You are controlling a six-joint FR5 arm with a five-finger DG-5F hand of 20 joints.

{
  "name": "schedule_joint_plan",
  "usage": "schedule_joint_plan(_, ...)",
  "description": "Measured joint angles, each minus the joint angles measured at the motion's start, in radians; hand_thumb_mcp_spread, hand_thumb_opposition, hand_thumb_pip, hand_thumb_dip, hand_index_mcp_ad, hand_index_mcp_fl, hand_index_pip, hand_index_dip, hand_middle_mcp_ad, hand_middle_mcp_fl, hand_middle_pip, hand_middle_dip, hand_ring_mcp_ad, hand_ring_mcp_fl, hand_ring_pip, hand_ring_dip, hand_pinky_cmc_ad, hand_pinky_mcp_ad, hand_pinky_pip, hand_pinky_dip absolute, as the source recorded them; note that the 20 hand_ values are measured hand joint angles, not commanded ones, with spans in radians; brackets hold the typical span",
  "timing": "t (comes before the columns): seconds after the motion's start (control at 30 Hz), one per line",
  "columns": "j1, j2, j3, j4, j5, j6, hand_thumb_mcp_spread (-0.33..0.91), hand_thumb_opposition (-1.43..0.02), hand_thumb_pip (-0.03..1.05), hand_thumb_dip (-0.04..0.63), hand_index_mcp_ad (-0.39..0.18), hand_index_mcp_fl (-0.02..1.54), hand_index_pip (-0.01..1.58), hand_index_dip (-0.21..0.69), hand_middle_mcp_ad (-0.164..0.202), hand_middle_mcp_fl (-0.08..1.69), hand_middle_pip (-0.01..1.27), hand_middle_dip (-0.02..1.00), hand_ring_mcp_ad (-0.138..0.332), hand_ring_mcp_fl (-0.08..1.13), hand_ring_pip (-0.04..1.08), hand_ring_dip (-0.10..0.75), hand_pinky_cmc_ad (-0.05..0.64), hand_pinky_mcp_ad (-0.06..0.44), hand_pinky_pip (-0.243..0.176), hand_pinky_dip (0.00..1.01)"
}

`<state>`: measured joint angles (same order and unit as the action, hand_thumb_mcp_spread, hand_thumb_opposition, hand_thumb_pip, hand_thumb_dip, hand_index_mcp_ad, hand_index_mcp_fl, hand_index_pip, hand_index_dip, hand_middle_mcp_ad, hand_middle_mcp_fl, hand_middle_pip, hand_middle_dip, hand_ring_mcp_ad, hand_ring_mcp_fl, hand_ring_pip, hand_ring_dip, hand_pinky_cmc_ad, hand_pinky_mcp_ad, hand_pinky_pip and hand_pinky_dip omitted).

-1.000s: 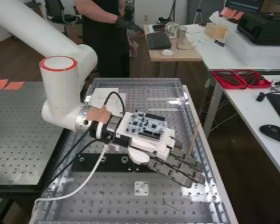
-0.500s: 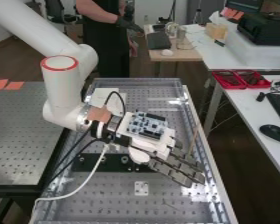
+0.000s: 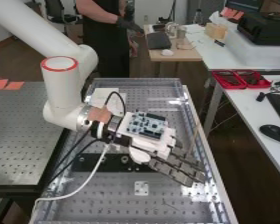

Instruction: Grab the drill bit and place it in the clear container

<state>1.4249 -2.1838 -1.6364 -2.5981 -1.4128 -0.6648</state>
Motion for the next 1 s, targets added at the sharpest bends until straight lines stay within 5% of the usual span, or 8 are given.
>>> schedule_joint_plan(0.43,0.0,0.008,-0.005,0.023,0.014,-0.004,0.5,-0.93,0.51,0.269,-0.105,0.77,1.23,0.204,0.066,0.31,0.13,0.16,0.164,0.03,0.1,0.042,0.215,0.138,-0.058,0.19)
schedule_joint_plan(1.0,0.005,0.107,-0.003,-0.012,-0.023,-0.06,0.52,-0.94,0.5,0.269,-0.105,0.83,1.17,0.202,0.066,0.32,0.12,0.16,0.164,0.03,0.09,0.042,0.232,0.136,-0.058,0.19)
